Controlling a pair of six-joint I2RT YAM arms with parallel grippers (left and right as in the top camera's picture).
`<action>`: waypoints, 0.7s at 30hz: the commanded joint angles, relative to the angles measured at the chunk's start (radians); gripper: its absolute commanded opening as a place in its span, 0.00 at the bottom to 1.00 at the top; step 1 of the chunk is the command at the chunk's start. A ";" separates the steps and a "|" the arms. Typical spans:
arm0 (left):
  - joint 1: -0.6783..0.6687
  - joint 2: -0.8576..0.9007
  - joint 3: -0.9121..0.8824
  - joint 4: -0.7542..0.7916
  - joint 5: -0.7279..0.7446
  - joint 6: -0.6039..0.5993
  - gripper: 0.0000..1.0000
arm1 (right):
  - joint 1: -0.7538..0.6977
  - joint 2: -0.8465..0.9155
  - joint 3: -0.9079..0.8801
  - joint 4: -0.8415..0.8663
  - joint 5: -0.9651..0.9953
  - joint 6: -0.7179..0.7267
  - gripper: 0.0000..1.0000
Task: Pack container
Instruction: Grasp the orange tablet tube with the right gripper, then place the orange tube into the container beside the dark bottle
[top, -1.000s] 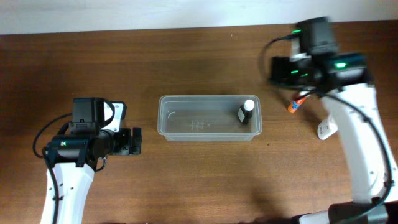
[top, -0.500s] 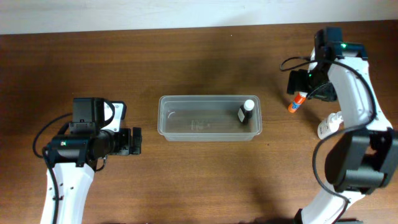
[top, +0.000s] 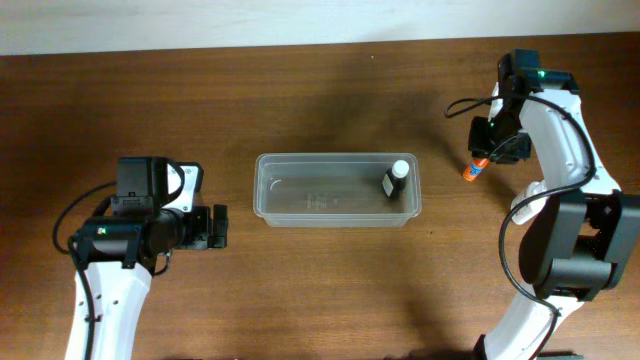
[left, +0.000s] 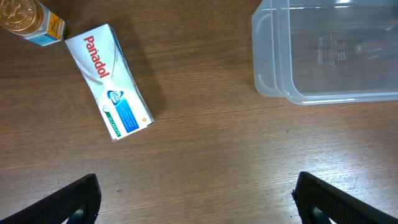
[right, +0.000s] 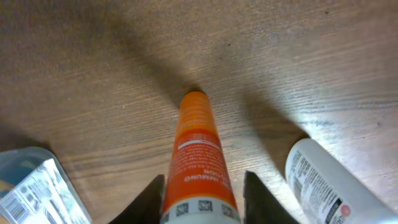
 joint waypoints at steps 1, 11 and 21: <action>0.000 0.002 0.026 0.001 0.019 0.016 1.00 | -0.005 -0.006 0.005 0.003 -0.003 0.003 0.28; 0.000 0.002 0.026 0.001 0.018 0.016 1.00 | 0.010 -0.173 0.025 -0.059 -0.074 0.002 0.19; 0.000 0.002 0.026 0.002 0.018 0.016 1.00 | 0.302 -0.521 0.024 -0.264 -0.113 0.008 0.19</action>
